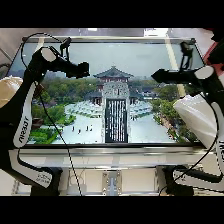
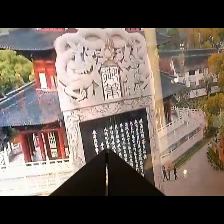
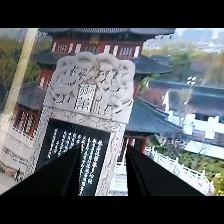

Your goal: Fold the shirts.

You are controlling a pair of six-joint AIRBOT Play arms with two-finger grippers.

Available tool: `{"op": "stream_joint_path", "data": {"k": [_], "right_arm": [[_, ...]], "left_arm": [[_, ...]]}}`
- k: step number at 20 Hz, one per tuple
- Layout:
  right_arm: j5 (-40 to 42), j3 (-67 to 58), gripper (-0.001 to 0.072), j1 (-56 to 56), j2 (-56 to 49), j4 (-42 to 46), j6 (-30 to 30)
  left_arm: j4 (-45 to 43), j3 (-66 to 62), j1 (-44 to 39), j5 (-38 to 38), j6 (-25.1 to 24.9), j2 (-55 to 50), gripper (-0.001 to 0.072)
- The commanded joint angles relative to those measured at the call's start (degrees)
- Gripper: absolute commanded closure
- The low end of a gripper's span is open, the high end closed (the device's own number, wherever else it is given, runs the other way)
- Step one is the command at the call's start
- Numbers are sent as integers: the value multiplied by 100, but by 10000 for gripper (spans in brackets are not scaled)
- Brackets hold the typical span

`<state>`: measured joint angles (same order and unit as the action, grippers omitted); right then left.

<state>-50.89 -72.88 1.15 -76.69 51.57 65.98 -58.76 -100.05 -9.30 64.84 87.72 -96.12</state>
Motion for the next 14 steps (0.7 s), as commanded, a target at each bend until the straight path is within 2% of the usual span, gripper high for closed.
{"op": "stream_joint_path", "data": {"k": [1, 4, 14], "right_arm": [[-59, 140, 366, -684, -151, 264, 61], [-621, 140, 366, -909, -153, 72, 391], [-621, 140, 367, -1043, -151, 74, 389]], "left_arm": [[13, -7, 0, 94, 13, 2, 696], [11, -7, 0, 94, 13, 2, 696], [11, -7, 0, 92, 13, 2, 696]]}}
